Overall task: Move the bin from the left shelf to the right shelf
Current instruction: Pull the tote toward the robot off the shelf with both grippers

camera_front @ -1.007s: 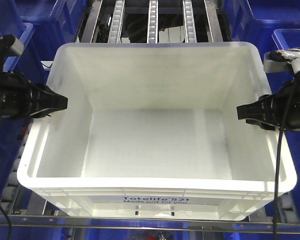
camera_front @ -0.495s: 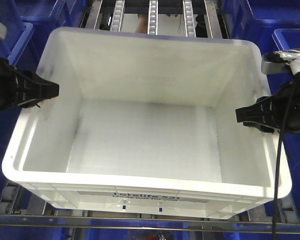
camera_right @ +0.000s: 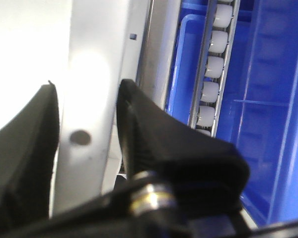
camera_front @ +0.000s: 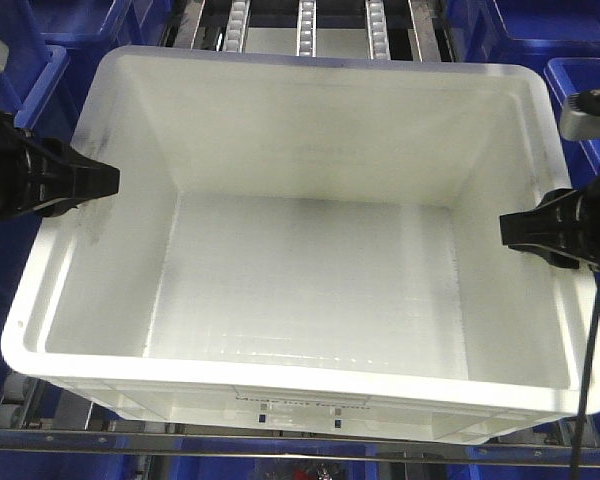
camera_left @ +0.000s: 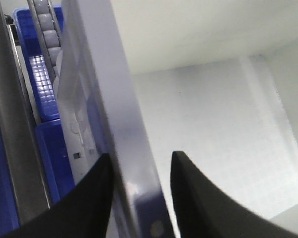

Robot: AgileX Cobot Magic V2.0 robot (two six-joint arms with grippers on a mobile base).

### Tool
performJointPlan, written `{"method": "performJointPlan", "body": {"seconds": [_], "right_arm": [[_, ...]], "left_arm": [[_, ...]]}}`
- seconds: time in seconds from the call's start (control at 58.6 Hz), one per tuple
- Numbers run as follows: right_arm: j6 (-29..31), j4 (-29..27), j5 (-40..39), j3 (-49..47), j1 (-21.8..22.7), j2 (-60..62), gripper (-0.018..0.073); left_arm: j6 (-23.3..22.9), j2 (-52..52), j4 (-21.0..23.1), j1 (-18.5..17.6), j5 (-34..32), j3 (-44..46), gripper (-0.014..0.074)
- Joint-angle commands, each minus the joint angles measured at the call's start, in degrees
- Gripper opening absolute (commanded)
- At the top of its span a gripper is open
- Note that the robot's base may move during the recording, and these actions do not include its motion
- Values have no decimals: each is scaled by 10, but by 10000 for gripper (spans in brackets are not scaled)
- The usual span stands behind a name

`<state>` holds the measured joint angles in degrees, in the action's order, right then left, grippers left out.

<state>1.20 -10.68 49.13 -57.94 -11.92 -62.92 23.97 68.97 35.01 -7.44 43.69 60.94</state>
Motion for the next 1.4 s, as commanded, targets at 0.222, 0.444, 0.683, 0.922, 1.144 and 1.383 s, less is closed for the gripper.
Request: {"method": "performJointPlan", "body": {"seconds": [0.222,0.444,0.683,0.922,1.144,1.383], "right_arm": [[41,-64,-71,-28,-6,41,-5],[41,-64,-75,-28,-6,41,-5],[41,-64,-79,-28,-6,41,-5],[39,-64,-65,-28,-6,41,-5],[26,-64,-42,-28,-6,41,-5],[25,-64,-41,-28,-6,41,-5]], "left_arm": [[9,-22,54,-7,-4,26,-3],[9,-28,54,-7,-7,26,-3],[4,-41,53,-7,-18,26,-3],[-22,-42,48,-7,-6,26,-3],[-67,-42,-10,-7,14,26,-3],[-68,-42,-17,-7,22,26,-3]]}}
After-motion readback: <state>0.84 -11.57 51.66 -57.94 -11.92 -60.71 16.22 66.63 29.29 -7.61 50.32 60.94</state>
